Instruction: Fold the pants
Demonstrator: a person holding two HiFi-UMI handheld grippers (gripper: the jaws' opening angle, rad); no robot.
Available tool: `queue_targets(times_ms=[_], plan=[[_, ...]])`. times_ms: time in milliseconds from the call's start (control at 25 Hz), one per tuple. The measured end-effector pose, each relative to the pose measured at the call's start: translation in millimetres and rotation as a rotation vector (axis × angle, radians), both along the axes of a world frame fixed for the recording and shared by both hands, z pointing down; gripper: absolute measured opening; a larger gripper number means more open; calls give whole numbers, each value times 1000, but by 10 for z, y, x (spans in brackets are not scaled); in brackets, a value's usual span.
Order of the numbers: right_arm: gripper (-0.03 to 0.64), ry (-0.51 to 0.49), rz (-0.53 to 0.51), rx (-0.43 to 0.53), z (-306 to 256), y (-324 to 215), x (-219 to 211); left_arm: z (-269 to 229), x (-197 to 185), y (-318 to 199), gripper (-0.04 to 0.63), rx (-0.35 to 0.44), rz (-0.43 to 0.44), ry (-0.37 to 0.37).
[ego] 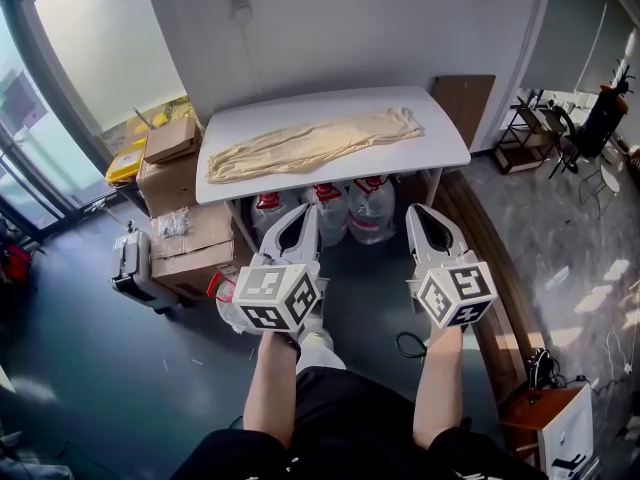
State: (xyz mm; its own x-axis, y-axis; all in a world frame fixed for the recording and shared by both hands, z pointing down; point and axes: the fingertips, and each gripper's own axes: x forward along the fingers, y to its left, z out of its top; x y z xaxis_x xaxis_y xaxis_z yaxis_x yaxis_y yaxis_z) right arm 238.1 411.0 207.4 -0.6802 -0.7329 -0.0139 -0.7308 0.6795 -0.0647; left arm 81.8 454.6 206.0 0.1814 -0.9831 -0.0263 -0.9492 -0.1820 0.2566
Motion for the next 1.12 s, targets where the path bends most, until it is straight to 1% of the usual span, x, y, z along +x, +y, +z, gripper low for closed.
queue_targets(times_ms=[200,440,520,600,720,840,960,1120], plan=[[6,20,11,11,100,-426,-255,93,-364,-450,5,4,-7,24],[6,38,24,-3,173,-1163,-562,227,-721,-1279,5,-15,6,76],[6,52,24,-16,219,-1449,-723,298,-857,-1567,5,-28,10,89],[6,64,9,-19,227,-1727,-949,358,-1055,-1842,5,-40,2,104],[6,63,-32,3,171,-2124,-1407,384,-1445,-2232,4,-44,-24,114],[6,50,-76,25,144,-2479,-1929,361,-1858,-2583,5,-38,-51,93],[6,44,-120,16,175,-2797,-2385,336,-2214,-2888,5,-40,-72,76],[5,42,-132,-17,273,-3155,-2721,386,-2541,-3209,5,-59,-85,77]])
